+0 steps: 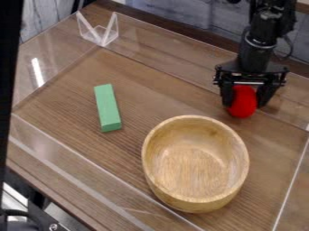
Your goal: Move the red fruit to the right
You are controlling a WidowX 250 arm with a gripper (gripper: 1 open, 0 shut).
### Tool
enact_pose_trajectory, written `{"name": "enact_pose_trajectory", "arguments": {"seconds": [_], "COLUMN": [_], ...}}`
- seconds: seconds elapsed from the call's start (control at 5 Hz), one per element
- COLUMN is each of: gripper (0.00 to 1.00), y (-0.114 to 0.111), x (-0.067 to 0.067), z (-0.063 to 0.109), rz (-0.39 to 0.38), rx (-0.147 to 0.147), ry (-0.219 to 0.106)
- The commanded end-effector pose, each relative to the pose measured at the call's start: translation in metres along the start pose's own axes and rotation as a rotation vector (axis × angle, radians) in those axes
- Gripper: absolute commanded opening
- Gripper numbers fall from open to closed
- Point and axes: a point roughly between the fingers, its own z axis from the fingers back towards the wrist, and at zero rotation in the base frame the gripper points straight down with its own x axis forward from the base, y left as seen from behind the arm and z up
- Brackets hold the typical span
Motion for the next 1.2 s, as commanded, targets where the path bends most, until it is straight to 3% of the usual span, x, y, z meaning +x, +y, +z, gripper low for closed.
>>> {"name": "enact_pose_trajectory", "arguments": {"seconds": [0.0,0.4,1.0], "gripper": [1.0,1.0,1.0], "y": [-0.01,0.012,0.0], "x": [0.011,0.02,0.019], "z": [0.043,0.023,0.028], "rz": [0.025,0.14,0.134], "rx": [-0.065,-0.069,-0.088], "ry": [-0.058,-0.054,-0.031]}}
